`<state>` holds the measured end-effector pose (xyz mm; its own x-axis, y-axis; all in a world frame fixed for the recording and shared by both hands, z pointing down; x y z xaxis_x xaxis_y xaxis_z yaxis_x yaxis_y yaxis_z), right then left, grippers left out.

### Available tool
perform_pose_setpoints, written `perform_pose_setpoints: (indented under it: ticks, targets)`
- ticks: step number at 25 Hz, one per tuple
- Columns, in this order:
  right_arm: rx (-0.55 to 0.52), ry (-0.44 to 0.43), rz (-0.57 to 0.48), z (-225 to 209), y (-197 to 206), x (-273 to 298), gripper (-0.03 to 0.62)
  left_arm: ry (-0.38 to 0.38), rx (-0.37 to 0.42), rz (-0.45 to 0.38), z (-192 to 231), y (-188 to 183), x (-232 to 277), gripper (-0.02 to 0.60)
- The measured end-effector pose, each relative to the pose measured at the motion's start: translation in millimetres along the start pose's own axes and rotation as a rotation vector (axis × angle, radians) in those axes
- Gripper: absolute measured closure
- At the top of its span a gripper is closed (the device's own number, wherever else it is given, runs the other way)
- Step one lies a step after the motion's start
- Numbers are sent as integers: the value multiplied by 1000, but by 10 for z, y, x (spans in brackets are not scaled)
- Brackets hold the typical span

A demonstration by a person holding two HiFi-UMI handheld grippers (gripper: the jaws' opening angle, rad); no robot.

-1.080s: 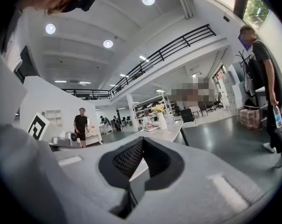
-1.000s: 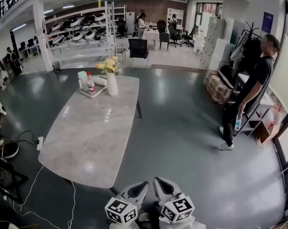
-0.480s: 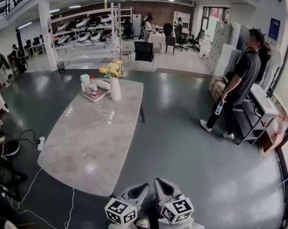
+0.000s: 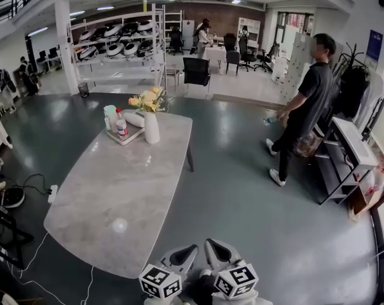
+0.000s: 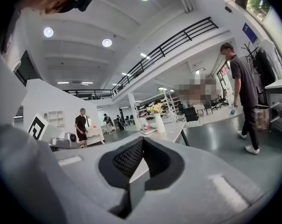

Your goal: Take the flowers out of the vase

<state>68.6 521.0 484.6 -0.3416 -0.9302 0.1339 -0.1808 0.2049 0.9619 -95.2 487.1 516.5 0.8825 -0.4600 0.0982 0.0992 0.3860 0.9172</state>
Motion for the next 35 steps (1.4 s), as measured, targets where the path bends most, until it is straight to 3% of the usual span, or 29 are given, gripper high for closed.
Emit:
perform_pose_setpoints:
  ticks: [20, 35]
  targets:
    - [15, -85, 17, -1068, -307, 912, 594, -99, 2, -19, 558, -320, 1083, 574]
    - [36, -109, 49, -1611, -363, 1131, 594, -127, -14, -22, 668, -338, 1614, 574]
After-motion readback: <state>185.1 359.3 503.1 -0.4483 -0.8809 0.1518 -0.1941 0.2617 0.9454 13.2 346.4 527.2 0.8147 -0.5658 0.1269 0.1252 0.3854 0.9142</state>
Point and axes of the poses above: the fingertips, and each gripper's own axes: x forward along the fingers, z to its left, y out of its underside, the point moved 10 cm from there along -x, backward along the fingers, and after that the axes turned 2 degrees about y, right-handed, at the moved point
